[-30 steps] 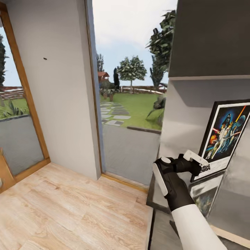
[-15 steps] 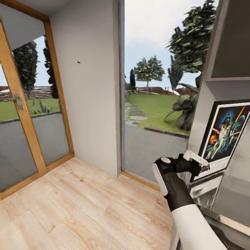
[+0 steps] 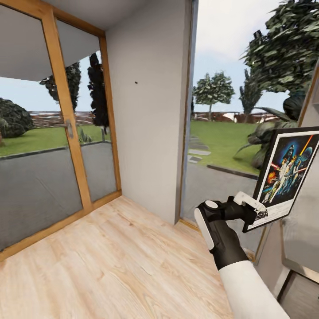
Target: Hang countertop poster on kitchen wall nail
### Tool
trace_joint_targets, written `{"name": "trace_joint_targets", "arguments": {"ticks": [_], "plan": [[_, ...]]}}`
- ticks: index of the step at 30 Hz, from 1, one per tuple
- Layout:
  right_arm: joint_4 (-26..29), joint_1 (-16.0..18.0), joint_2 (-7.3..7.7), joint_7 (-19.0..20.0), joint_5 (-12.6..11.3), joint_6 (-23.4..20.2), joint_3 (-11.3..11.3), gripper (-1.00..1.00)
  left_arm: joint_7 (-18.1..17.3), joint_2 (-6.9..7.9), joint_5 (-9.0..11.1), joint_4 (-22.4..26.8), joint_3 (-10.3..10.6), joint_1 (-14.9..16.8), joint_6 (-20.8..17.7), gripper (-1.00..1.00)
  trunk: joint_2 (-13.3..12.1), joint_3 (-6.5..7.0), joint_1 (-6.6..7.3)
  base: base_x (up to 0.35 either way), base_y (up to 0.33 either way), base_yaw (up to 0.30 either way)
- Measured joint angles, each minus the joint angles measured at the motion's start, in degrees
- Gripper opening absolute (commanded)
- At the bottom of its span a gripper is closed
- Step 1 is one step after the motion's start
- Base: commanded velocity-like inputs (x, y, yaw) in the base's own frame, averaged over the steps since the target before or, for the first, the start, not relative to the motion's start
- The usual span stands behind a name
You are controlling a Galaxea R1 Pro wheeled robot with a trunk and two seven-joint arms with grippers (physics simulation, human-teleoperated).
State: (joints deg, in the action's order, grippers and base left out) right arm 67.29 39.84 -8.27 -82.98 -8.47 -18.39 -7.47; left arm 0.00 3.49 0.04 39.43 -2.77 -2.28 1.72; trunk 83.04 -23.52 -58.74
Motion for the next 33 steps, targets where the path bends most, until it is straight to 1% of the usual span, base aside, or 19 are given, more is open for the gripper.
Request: {"name": "trace_joint_targets", "arguments": {"ticks": [1,3,5,12,14,16,17,19,20,21,22,23,24,25,27,28,29,30,33], "plan": [[0.0,0.0,0.00,0.0,0.0,0.0,0.0,-1.00,0.0,-0.01,0.0,0.0,0.0,0.0,0.0,1.00,0.0,0.02,0.00,-0.099,0.289,0.277],[0.0,0.0,0.00,0.0,0.0,0.0,-1.9,-1.00,0.0,0.00,0.0,0.0,-0.1,0.0,0.0,1.00,0.0,0.07,0.00,-0.099,0.289,0.277],[0.0,0.0,0.00,0.0,0.0,0.0,-4.5,-1.00,0.0,0.00,0.0,0.0,-0.1,0.0,0.0,1.00,0.0,0.12,0.00,-0.099,0.289,0.277],[0.0,-0.1,-0.01,0.2,-0.2,0.1,-7.5,-1.00,0.0,-0.04,0.0,0.0,-0.1,0.0,0.0,1.00,0.0,0.25,0.01,-0.055,0.195,0.176],[0.0,-0.2,0.03,3.7,-1.7,0.1,-11.5,-1.00,0.0,-0.05,0.0,0.0,-0.1,0.0,0.0,1.00,0.0,0.26,0.01,-0.006,0.026,0.022],[0.1,-0.3,0.08,5.4,-1.9,0.1,-12.9,-1.00,0.0,-0.05,0.0,0.0,-0.1,0.0,0.0,1.00,0.0,0.26,0.01,-0.004,0.015,0.013],[0.1,-0.3,0.13,7.1,-2.2,0.1,-13.7,-1.00,0.0,-0.06,0.0,0.0,-0.1,0.0,0.0,1.00,0.0,0.26,0.01,-0.002,0.009,0.008],[0.1,-0.4,0.17,9.0,-2.3,0.1,-14.3,-1.00,0.0,-0.04,0.0,0.0,-0.1,0.0,0.0,1.00,0.0,0.27,0.01,-0.001,0.006,0.005],[0.1,-0.4,0.22,11.4,-2.4,0.2,-14.6,-1.00,0.0,-0.05,0.0,0.0,-0.1,0.0,0.0,1.00,0.0,0.27,0.01,-0.001,0.005,0.004],[0.1,-0.4,0.22,11.5,-2.3,0.2,-14.6,-1.00,0.0,-0.05,0.0,0.0,-0.1,0.0,0.0,1.00,0.0,0.27,0.01,-0.001,0.002,0.002],[0.1,-0.4,0.33,15.9,-2.5,0.3,-14.9,-1.00,0.0,-0.04,0.0,0.0,-0.1,0.0,0.0,1.00,0.0,0.27,0.01,0.000,0.001,0.001],[0.1,-0.5,0.48,21.5,-2.7,0.3,-15.0,-1.00,0.0,-0.03,0.0,0.0,-0.1,0.0,0.0,1.00,0.0,0.27,0.01,0.000,0.001,0.001],[0.1,-0.5,0.52,23.6,-2.6,0.3,-15.0,-1.00,0.0,-0.04,0.0,0.0,-0.1,0.0,0.0,1.00,0.0,0.27,0.01,0.000,0.000,0.000],[0.1,-0.8,0.61,27.8,-2.6,0.4,-15.0,-1.00,0.0,-0.04,0.0,0.0,-0.1,0.0,0.0,1.00,0.0,0.27,0.01,0.000,0.000,0.000],[0.1,-1.3,0.74,32.2,-2.5,0.3,-14.8,-1.00,0.0,-0.03,0.0,0.0,-0.1,0.0,0.0,1.00,0.0,0.27,0.01,0.000,0.000,0.000],[0.1,-1.9,1.17,36.4,-2.6,0.3,-14.4,-1.00,0.0,-0.04,0.0,0.0,-0.1,0.0,0.0,1.00,0.0,0.26,0.01,0.000,0.000,0.000],[0.1,-2.2,1.56,38.7,-2.5,0.2,-14.1,-1.00,0.0,-0.03,0.0,0.0,-0.1,0.0,0.0,1.00,0.0,0.27,0.01,0.000,0.000,0.000],[0.1,-2.6,2.49,43.0,-2.5,0.2,-13.4,-1.00,0.0,-0.04,0.0,0.0,-0.1,0.0,0.0,1.00,0.0,0.26,0.01,0.000,0.000,0.000],[0.1,-3.3,3.70,50.1,-2.8,0.1,-11.9,-1.00,0.0,-0.03,0.0,0.0,-0.1,0.0,0.0,1.00,0.0,0.27,0.01,0.000,0.000,0.000]]}}
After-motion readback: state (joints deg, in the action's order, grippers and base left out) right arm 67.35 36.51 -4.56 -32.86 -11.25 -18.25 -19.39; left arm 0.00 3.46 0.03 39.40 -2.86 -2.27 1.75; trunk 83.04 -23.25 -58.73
